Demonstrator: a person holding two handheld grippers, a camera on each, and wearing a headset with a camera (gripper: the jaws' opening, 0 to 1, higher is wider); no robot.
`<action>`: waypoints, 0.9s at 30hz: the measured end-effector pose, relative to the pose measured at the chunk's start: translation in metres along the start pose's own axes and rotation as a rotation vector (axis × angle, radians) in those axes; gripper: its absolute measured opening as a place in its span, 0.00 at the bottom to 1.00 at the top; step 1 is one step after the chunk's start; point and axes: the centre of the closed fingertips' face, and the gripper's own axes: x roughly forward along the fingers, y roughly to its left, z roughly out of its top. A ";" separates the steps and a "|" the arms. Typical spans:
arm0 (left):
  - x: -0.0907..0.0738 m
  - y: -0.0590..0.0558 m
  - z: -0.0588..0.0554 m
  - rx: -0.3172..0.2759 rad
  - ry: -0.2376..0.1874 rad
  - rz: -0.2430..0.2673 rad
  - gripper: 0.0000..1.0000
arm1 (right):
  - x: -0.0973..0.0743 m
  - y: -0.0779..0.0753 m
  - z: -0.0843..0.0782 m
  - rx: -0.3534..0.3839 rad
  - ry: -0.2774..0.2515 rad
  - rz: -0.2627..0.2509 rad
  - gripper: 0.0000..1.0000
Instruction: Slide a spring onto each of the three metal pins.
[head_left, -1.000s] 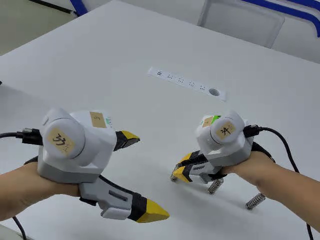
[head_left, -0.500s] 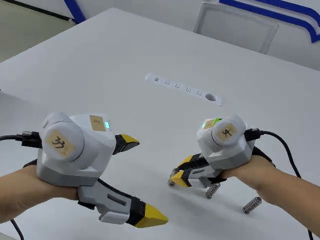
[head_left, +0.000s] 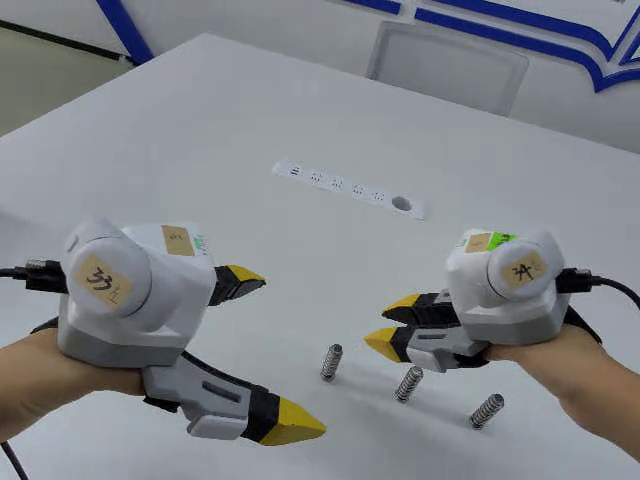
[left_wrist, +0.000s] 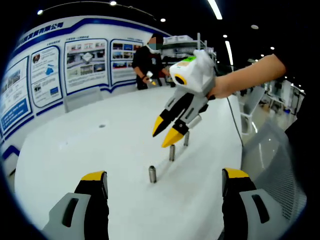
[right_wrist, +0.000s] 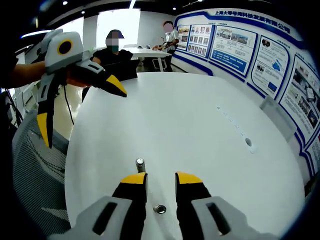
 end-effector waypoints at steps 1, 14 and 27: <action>0.001 0.001 -0.003 -0.001 0.009 0.004 0.96 | -0.005 -0.002 -0.007 0.038 -0.005 -0.010 0.23; 0.004 0.003 0.016 -0.047 -0.038 0.004 0.96 | -0.079 -0.025 -0.045 0.349 -0.152 -0.108 0.29; -0.004 0.013 0.018 -0.084 -0.033 0.025 0.96 | -0.127 -0.010 -0.082 0.326 -0.173 -0.139 0.46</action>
